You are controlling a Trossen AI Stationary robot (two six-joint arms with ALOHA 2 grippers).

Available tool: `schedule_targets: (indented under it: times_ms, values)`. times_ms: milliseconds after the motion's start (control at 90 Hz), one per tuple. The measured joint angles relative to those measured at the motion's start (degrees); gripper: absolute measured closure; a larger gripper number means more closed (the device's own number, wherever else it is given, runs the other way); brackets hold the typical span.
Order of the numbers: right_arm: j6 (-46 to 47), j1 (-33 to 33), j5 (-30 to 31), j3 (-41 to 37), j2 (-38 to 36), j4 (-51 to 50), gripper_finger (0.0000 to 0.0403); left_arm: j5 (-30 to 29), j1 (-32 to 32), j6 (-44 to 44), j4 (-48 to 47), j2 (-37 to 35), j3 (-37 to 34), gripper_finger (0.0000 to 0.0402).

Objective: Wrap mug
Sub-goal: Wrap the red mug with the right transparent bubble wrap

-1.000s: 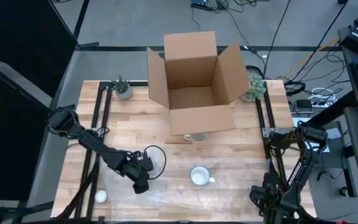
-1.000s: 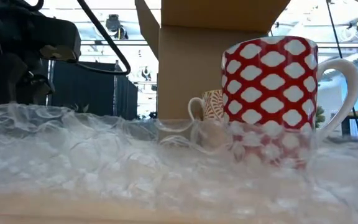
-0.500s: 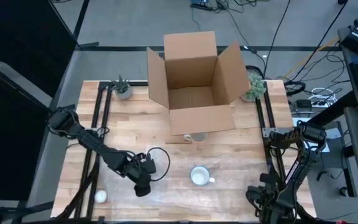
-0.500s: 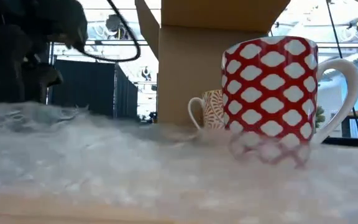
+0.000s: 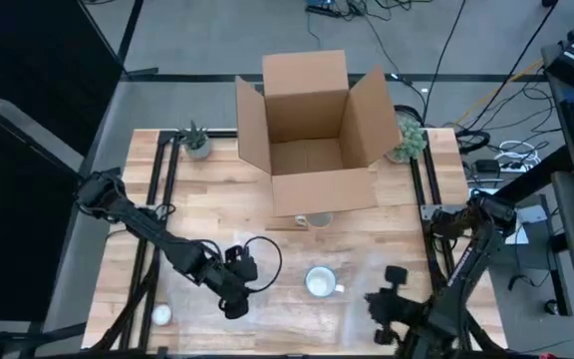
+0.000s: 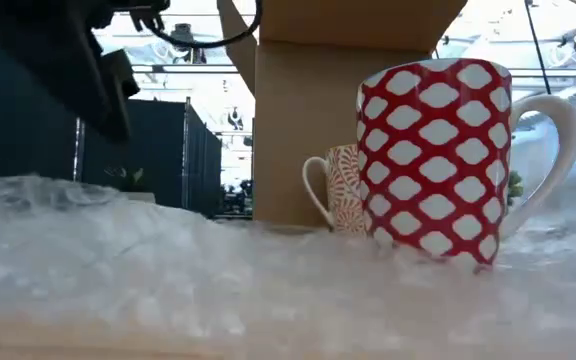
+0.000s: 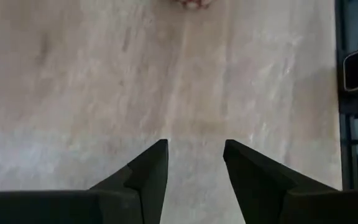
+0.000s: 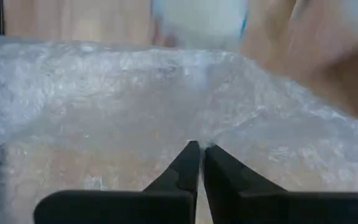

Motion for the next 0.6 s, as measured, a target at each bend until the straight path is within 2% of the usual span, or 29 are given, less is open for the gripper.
schedule_targets:
  times_ms: [189, 278, 333, 500, 600]
  values:
    - [-21.5, -8.7, 1.3, 0.0, 0.0, 16.2, 0.0403, -3.2, 0.8, 1.8, 1.9, 0.0, 0.0, 0.0251]
    - [-28.1, -12.4, 1.3, 0.0, 0.0, 21.7, 0.0403, -3.7, 1.4, 2.7, 2.9, 0.0, 0.0, 0.0251]
    - [-30.2, -14.4, 0.3, 0.0, 0.0, 23.6, 0.0403, -4.3, 1.8, 3.1, 3.8, 0.0, 0.0, 0.0251]
    - [-31.9, -19.4, -10.0, 0.0, 2.1, 24.8, 0.0403, -5.0, 2.2, 5.8, 8.9, 0.0, 0.0, 0.0251]
    - [-33.4, -21.3, -13.6, -0.1, 4.4, 25.9, 0.0403, -5.4, 2.5, 7.6, 13.9, 0.0, 0.0, 0.0251]
